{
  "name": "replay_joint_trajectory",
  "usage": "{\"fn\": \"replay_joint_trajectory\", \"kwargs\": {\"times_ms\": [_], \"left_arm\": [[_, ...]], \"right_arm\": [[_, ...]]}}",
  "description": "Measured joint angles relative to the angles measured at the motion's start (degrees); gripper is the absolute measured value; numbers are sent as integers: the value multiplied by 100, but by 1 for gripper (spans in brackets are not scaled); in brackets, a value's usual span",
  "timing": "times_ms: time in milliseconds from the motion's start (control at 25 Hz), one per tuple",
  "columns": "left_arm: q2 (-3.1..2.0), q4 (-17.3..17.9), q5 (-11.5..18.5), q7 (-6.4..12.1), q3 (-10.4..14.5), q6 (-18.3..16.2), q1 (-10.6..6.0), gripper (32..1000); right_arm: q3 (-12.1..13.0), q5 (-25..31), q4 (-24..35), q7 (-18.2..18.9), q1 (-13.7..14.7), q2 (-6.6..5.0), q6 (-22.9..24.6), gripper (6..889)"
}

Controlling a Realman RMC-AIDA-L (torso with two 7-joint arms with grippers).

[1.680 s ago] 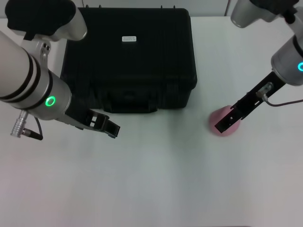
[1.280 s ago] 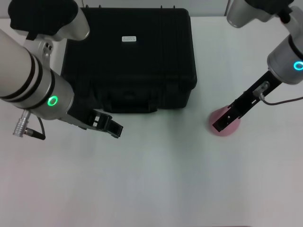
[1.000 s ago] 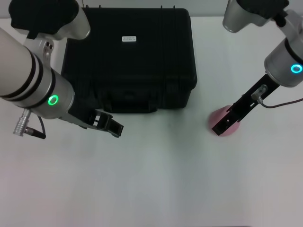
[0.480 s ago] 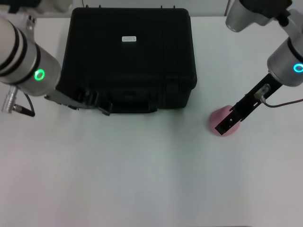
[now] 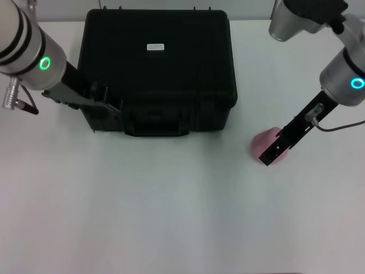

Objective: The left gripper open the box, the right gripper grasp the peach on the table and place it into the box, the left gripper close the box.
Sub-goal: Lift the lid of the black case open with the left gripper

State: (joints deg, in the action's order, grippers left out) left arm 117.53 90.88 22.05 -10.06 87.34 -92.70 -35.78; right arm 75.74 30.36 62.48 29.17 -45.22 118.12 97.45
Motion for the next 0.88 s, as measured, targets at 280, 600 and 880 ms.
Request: {"fn": "replay_joint_trajectory", "kwargs": {"times_ms": [280, 600, 880], "left_arm": [[7, -460, 0, -22, -102, 230, -148, 837], [7, -861, 24, -19, -129, 431, -254, 837], [9, -1053, 40, -8, -127, 568, -347, 837]], "right_arm": [[-15, 0, -44, 12, -26, 0, -5, 861], [-22, 2, -54, 25, -30, 0, -7, 860], [-25, 5, -53, 32, -35, 0, -7, 860]]}}
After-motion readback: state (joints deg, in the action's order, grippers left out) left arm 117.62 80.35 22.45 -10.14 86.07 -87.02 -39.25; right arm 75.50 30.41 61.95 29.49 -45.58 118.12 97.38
